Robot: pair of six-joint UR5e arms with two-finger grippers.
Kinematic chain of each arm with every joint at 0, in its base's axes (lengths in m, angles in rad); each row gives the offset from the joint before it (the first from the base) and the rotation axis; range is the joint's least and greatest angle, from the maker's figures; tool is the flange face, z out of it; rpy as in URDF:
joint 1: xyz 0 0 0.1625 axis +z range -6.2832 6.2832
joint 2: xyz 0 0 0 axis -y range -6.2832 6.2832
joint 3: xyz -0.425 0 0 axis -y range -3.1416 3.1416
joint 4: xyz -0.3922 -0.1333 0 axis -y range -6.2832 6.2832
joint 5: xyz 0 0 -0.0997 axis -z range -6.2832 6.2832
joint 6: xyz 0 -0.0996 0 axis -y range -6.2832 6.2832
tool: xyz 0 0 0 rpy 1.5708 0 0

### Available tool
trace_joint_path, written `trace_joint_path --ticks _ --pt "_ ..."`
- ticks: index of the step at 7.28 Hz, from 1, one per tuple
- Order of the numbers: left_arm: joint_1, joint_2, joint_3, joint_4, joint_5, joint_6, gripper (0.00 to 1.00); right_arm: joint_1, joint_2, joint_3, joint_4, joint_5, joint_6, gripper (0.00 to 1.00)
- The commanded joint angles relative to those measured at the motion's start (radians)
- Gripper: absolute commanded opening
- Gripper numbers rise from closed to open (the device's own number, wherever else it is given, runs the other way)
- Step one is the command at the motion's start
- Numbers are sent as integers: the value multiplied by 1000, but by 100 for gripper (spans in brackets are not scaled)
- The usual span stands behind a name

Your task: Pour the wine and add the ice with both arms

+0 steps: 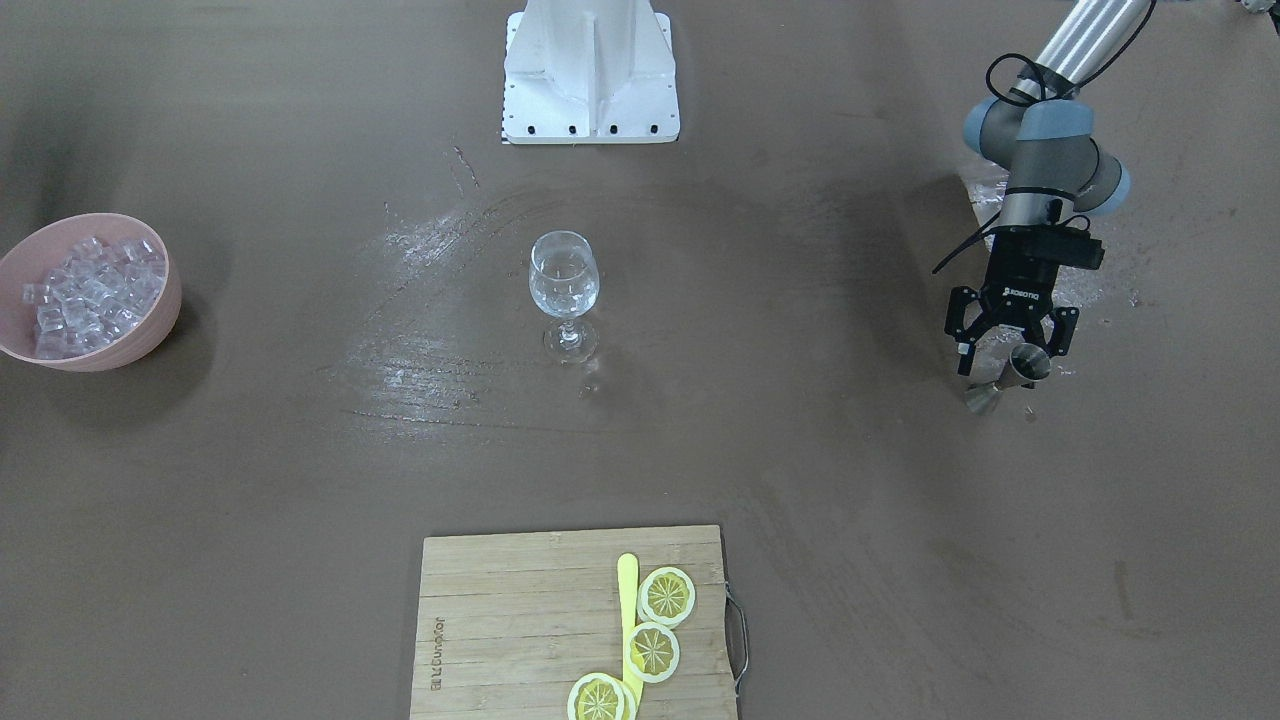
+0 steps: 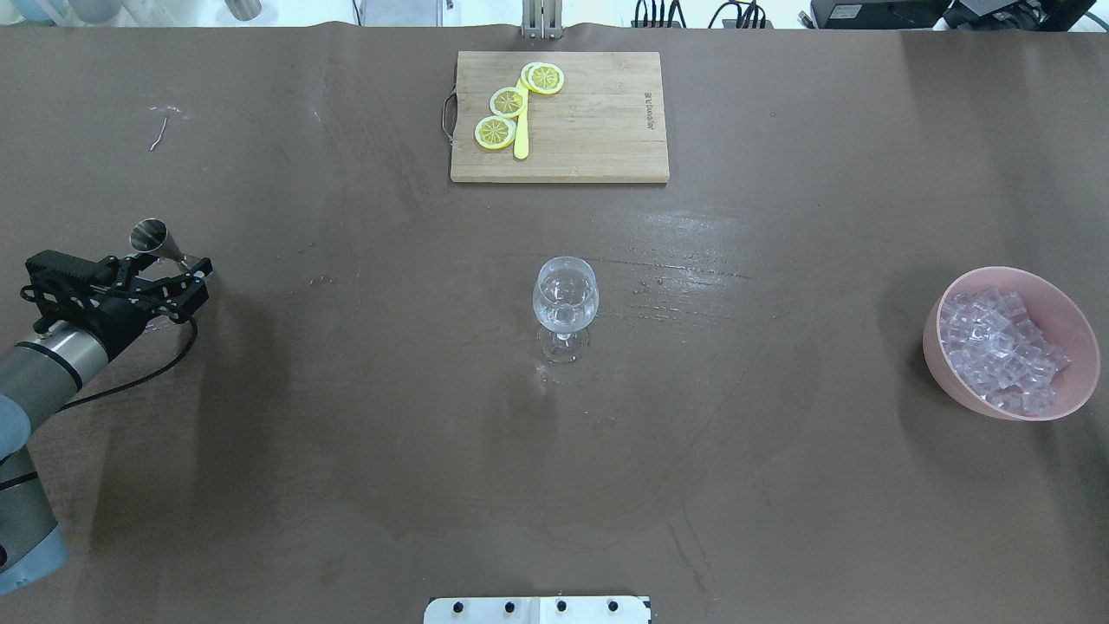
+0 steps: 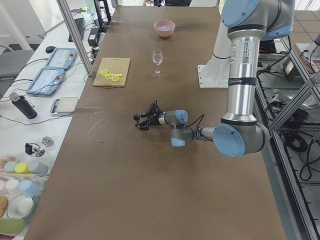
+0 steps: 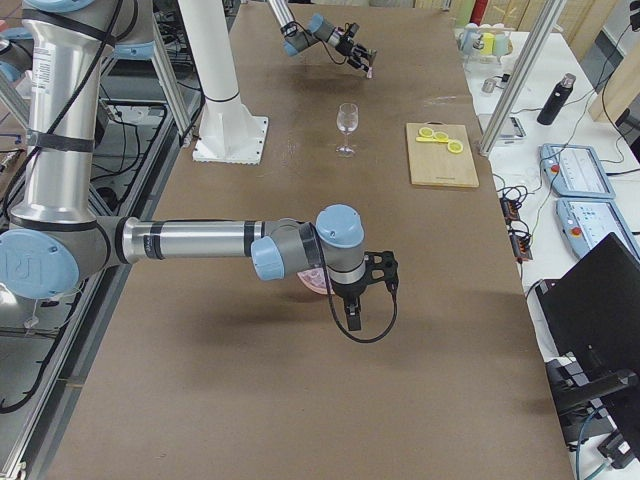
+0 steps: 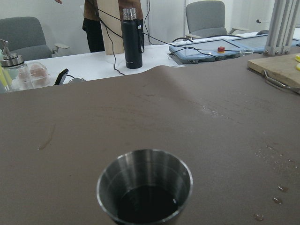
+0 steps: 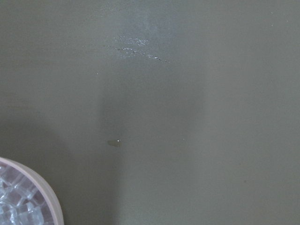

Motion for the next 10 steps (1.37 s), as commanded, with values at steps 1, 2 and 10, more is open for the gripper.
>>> trace_joint_path --ticks 1,2,10 --pt "0 0 7 -3 0 2 81 0 2 0 0 0 0 100" --pt "0 0 16 -3 -1 5 81 0 4 0 0 0 0 100" --pt "-1 -28 30 -1 -14 8 71 0 10 -3 0 -3 0 100"
